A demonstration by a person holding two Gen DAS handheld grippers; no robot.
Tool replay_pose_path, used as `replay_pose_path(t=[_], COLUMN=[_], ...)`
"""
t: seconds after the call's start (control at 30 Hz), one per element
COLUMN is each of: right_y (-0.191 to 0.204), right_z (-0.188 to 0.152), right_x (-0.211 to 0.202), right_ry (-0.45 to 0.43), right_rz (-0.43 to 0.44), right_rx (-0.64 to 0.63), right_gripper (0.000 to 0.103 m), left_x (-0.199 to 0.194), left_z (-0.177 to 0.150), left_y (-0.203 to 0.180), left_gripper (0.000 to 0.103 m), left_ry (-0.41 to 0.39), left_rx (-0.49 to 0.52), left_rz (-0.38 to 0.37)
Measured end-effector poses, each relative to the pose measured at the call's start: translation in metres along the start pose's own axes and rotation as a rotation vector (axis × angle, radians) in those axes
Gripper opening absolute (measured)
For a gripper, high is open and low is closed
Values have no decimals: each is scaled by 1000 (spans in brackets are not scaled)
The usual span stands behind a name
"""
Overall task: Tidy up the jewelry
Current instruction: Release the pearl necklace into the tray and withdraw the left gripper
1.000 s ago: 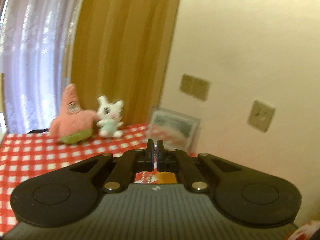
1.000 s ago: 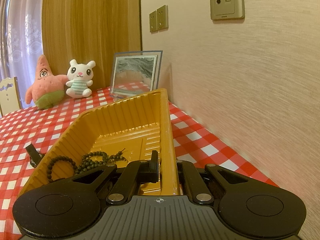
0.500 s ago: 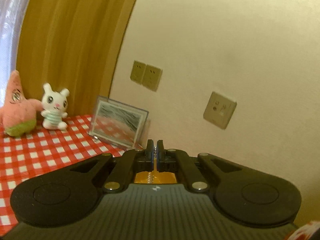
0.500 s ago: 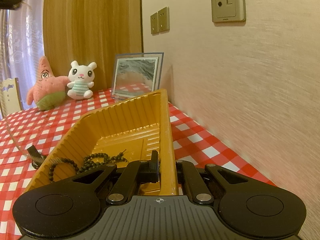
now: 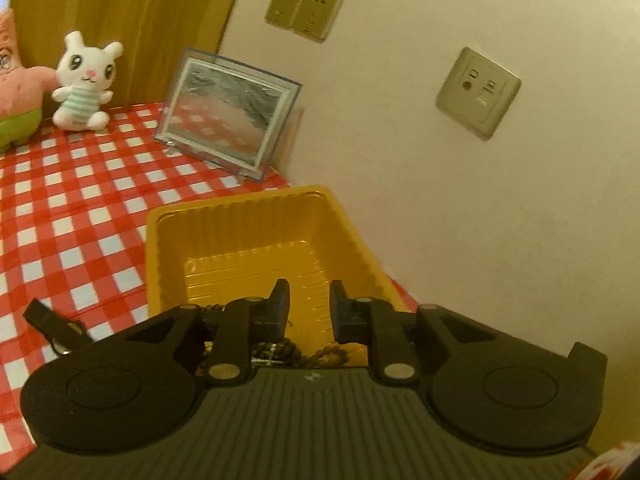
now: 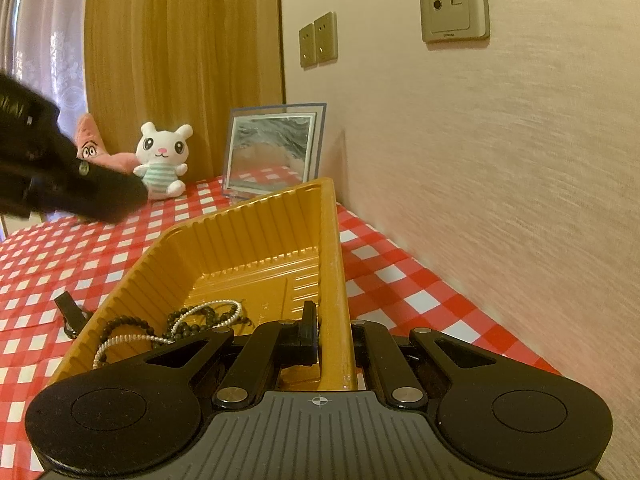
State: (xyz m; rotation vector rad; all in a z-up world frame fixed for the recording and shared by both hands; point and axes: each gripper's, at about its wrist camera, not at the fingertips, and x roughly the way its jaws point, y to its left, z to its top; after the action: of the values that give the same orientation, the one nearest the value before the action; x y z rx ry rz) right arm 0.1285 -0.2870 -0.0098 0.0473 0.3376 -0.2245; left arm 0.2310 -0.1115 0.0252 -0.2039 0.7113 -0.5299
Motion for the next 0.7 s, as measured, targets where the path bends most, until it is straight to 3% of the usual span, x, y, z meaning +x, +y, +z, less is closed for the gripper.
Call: replay_pose_path(t=[0.13,0.37,0.47,0.7], right_y=[0,1,1,1], right_z=[0,0,0,0], right_x=[1,0,0,0], right_ry=[0,-1,-1,-2], right_rz=[1,-1,0,-3], right_rx=[2,1,0,-2], right_gripper=[4,4,4,4], left_x=[-18,-52,-63,-72], left_z=[-8,-27,-39,-68], left_y=[12,44,59,86], left_gripper=[26,35,35,39], left_ry=[-34,-79,-72,-33], left_rx=[-18,-39,-44,-86], left_rz=[56,257,336,436])
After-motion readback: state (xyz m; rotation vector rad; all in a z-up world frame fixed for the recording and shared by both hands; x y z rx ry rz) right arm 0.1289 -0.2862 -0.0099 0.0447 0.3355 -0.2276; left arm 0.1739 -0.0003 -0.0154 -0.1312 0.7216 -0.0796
